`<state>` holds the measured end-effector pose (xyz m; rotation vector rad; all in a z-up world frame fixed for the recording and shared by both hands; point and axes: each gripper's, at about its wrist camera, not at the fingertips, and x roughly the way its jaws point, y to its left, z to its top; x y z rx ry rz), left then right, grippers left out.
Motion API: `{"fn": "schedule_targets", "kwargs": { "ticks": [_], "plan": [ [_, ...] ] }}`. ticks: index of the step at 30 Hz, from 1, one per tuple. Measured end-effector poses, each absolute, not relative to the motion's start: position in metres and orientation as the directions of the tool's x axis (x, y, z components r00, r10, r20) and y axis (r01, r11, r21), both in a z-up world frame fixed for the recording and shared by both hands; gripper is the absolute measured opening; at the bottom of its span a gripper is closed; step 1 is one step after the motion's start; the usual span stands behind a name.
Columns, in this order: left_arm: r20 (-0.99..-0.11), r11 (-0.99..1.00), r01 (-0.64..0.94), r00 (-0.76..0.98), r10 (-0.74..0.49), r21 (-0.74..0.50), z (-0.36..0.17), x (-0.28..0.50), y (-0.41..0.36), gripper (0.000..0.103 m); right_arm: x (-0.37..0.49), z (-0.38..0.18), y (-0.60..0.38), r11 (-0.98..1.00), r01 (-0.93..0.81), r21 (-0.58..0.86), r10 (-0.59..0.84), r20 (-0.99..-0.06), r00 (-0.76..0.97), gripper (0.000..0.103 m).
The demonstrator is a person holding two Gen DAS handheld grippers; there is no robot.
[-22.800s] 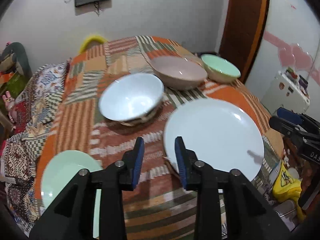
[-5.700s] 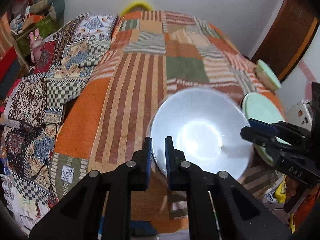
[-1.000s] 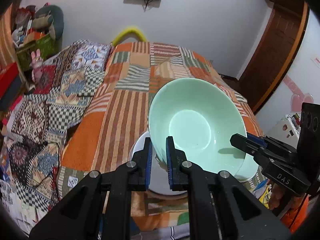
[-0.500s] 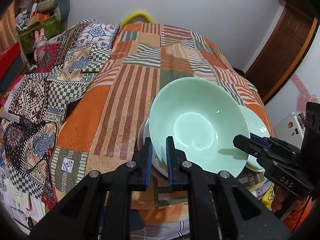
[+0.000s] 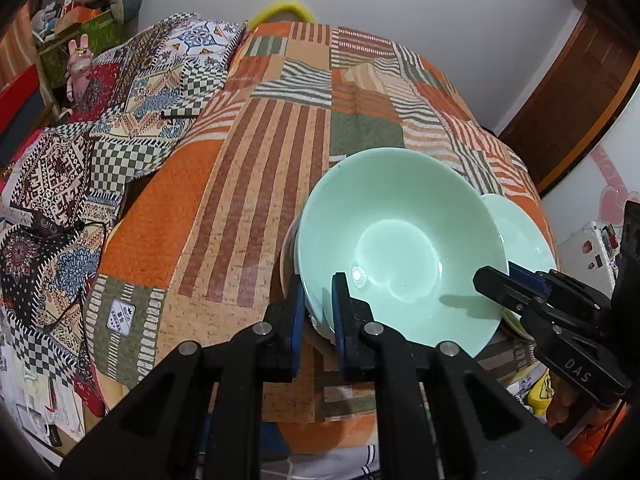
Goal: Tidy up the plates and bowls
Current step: 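Lower the mint green bowl into the white bowl with both grippers, then lift the nested bowl stack with both grippers and carry it toward the plate stack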
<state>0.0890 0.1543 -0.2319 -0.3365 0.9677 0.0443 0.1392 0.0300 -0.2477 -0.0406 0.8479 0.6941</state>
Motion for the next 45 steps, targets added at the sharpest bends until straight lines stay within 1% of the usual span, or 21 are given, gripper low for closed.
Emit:
{"fn": "schedule_targets", "kwargs": {
  "ticks": [7,10,12,15,19,22,25,27,30,31,33,39,43,45],
  "plan": [
    [-0.827,0.946,-0.189,0.548,-0.122,-0.264,-0.241,0.094,0.154,0.012,0.14,-0.249,0.031,0.784,-0.577,0.229,0.544,-0.701,0.461,0.022],
    [-0.829,0.946,-0.19,0.545,-0.121,-0.263,-0.243,0.095,0.155,0.012,0.141,-0.25,0.032,0.787,-0.581,0.208,0.533,-0.704,0.469,0.025],
    [-0.827,0.944,-0.191,0.549,-0.123,-0.267,-0.242,0.095,0.156,0.012,0.139,-0.251,0.035,0.789,-0.588,0.179,0.518,-0.708,0.48,0.03],
    [-0.827,0.947,-0.191,0.55,-0.115,-0.259,-0.242,0.095,0.155,0.012,0.137,-0.251,0.037,0.788,-0.593,0.162,0.514,-0.705,0.49,0.033],
    [-0.827,0.95,-0.191,0.552,-0.105,-0.248,-0.24,0.094,0.155,0.013,0.138,-0.25,0.036,0.784,-0.598,0.166,0.519,-0.704,0.485,0.033],
    [-0.811,0.949,-0.186,0.576,-0.105,-0.255,-0.233,0.09,0.157,0.014,0.138,-0.247,0.034,0.784,-0.596,0.172,0.525,-0.695,0.49,0.033],
    [-0.788,0.947,-0.167,0.604,-0.121,-0.274,-0.222,0.087,0.161,0.019,0.138,-0.24,0.028,0.785,-0.593,0.178,0.536,-0.674,0.508,0.033],
    [-0.775,0.947,-0.169,0.622,-0.113,-0.273,-0.217,0.085,0.165,0.023,0.138,-0.235,0.023,0.787,-0.587,0.187,0.544,-0.66,0.518,0.036],
    [-0.766,0.942,-0.184,0.634,-0.104,-0.28,-0.217,0.083,0.174,0.033,0.139,-0.233,0.016,0.796,-0.574,0.194,0.543,-0.649,0.533,0.041],
    [-0.767,0.94,-0.19,0.634,-0.104,-0.284,-0.218,0.083,0.176,0.037,0.14,-0.233,0.015,0.798,-0.569,0.197,0.541,-0.651,0.533,0.041],
    [-0.776,0.932,-0.203,0.621,-0.114,-0.299,-0.225,0.084,0.182,0.042,0.142,-0.237,0.015,0.802,-0.562,0.201,0.535,-0.659,0.528,0.041],
    [-0.8,0.909,-0.231,0.579,-0.158,-0.347,-0.249,0.094,0.191,0.043,0.146,-0.248,0.021,0.799,-0.56,0.221,0.535,-0.687,0.492,0.041],
    [-0.798,0.894,-0.226,0.567,-0.203,-0.388,-0.259,0.098,0.194,0.043,0.147,-0.252,0.025,0.794,-0.563,0.229,0.537,-0.698,0.473,0.041],
    [-0.798,0.889,-0.224,0.562,-0.217,-0.399,-0.262,0.101,0.194,0.043,0.149,-0.254,0.026,0.796,-0.558,0.235,0.536,-0.702,0.468,0.045]
  ]
}}
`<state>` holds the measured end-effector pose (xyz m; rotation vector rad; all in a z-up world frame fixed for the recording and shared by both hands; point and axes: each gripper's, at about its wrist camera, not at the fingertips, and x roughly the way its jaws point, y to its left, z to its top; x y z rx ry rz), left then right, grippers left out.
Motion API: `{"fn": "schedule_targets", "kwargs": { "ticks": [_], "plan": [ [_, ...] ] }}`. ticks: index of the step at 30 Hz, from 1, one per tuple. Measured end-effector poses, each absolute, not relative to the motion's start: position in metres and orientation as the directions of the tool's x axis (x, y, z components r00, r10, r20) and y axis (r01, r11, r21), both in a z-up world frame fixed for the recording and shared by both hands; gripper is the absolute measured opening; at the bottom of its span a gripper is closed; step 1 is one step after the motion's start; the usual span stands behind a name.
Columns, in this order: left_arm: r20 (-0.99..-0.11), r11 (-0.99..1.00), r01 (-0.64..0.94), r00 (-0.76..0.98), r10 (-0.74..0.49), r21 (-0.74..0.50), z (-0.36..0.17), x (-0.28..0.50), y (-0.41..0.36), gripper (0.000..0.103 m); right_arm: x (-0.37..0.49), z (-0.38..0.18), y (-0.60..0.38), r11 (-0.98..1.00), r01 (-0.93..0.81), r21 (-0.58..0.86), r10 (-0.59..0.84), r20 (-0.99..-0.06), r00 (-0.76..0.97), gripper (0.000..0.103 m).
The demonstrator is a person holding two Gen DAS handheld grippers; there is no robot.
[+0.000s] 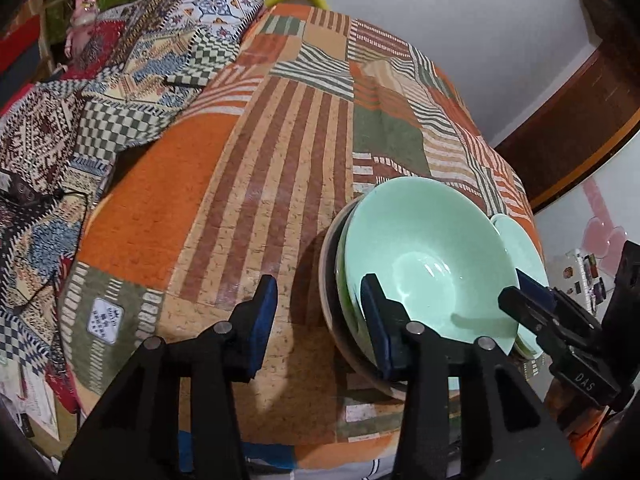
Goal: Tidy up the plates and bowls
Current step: 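Lift the nested bowl stack with both grippers and carry it toward the plate stack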
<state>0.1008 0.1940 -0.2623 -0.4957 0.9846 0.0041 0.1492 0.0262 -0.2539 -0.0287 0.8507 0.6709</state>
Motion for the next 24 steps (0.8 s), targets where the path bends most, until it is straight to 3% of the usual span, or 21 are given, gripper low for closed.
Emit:
{"fn": "schedule_targets", "kwargs": {
  "ticks": [13,16,24],
  "plan": [
    [-0.806,0.878,-0.193,0.517,-0.289,-0.438,-0.283,0.117,0.187,0.043,0.158,-0.268,0.031,0.787,-0.539,0.301,0.559,-0.717,0.416,0.048],
    [-0.801,0.877,-0.175,0.514,-0.307,-0.448,-0.284,0.119,0.182,0.031,0.159,-0.27,0.031,0.782,-0.536,0.317,0.568,-0.717,0.404,0.049],
    [-0.812,0.896,-0.175,0.518,-0.269,-0.408,-0.278,0.116,0.172,0.031,0.159,-0.272,0.028,0.795,-0.514,0.324,0.56,-0.719,0.413,0.043]
  ]
}}
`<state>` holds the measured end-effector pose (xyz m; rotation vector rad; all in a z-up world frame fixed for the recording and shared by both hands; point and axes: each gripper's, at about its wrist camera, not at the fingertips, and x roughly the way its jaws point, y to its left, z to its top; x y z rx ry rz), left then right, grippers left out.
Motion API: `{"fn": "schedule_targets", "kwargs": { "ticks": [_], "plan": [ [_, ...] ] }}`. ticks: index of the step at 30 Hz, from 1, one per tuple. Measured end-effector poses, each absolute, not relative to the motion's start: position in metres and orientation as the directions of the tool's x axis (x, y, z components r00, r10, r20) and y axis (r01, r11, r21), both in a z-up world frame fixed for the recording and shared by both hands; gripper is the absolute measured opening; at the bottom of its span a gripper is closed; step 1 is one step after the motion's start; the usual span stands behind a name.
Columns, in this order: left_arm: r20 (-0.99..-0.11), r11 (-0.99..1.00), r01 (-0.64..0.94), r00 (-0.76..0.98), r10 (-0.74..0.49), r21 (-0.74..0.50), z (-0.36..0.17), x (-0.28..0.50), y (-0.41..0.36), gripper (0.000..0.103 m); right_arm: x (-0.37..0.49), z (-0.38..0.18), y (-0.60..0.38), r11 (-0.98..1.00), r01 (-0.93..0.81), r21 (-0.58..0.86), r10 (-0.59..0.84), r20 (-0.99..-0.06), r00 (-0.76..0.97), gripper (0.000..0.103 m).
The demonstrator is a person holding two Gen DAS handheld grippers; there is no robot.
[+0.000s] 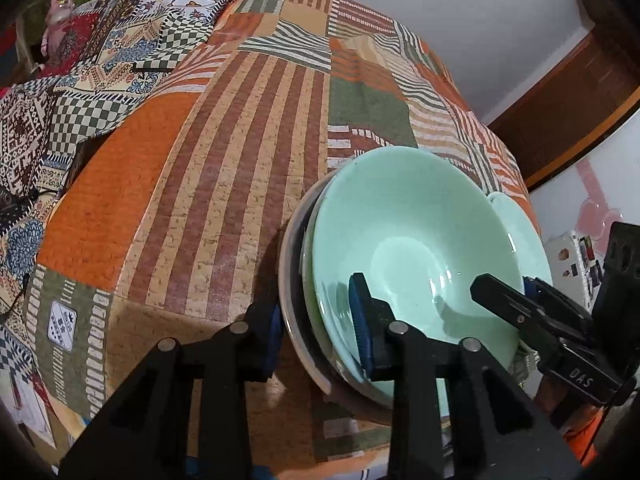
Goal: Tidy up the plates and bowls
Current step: 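Lift the nested bowl stack with both grippers and carry it toward the plate stack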
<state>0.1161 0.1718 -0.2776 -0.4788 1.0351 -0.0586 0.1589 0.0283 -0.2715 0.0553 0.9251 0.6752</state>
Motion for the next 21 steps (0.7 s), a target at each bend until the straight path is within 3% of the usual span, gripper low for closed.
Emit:
{"fn": "schedule_targets", "kwargs": {
  "ticks": [12,21],
  "plan": [
    [-0.824,0.924,-0.17,0.527,-0.209,-0.343,-0.259,0.109,0.165,0.031,0.158,-0.27,0.023,0.796,-0.488,0.358,0.569,-0.717,0.403,0.032],
    [-0.812,0.932,-0.161,0.553,-0.189,-0.326,-0.239,0.105,0.156,0.031,0.152,-0.254,0.013,0.788,-0.488,0.376,0.591,-0.686,0.425,0.031]
  ]
}}
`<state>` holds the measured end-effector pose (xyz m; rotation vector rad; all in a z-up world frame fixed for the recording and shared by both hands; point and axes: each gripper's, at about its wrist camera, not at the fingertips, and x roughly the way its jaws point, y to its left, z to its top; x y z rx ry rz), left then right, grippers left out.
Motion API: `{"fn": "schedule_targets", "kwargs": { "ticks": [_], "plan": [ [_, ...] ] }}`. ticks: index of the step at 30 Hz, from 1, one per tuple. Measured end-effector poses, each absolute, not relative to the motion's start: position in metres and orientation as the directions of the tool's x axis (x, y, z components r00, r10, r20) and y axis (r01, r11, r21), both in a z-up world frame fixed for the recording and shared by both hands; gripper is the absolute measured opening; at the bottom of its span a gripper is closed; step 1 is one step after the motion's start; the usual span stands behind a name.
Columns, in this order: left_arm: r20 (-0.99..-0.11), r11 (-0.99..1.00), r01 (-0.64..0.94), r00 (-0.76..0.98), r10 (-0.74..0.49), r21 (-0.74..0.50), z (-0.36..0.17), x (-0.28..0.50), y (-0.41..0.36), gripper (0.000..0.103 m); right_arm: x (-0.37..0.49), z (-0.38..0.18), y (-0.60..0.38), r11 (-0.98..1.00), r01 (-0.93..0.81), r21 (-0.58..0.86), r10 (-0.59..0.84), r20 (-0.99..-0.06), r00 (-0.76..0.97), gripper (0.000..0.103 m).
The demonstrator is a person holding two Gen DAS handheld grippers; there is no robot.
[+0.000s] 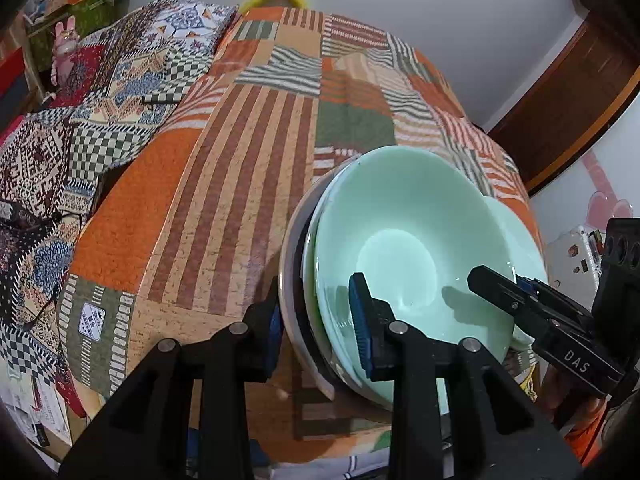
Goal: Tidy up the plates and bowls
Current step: 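Lift the nested bowl stack with both grippers and carry it toward the plate stack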
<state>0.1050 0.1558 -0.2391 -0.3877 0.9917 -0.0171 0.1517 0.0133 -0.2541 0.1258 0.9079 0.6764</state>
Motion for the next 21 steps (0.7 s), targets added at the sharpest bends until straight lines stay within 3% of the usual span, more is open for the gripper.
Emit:
{"fn": "schedule_targets", "kwargs": {
  "ticks": [21],
  "plan": [
    [-0.766,0.965,0.04,0.6,-0.232,-0.26,-0.173,0.13,0.057,0.031,0.145,-0.209,-0.081,0.838,-0.38,0.391,0.545,-0.579,0.607,0.031]
  ]
}}
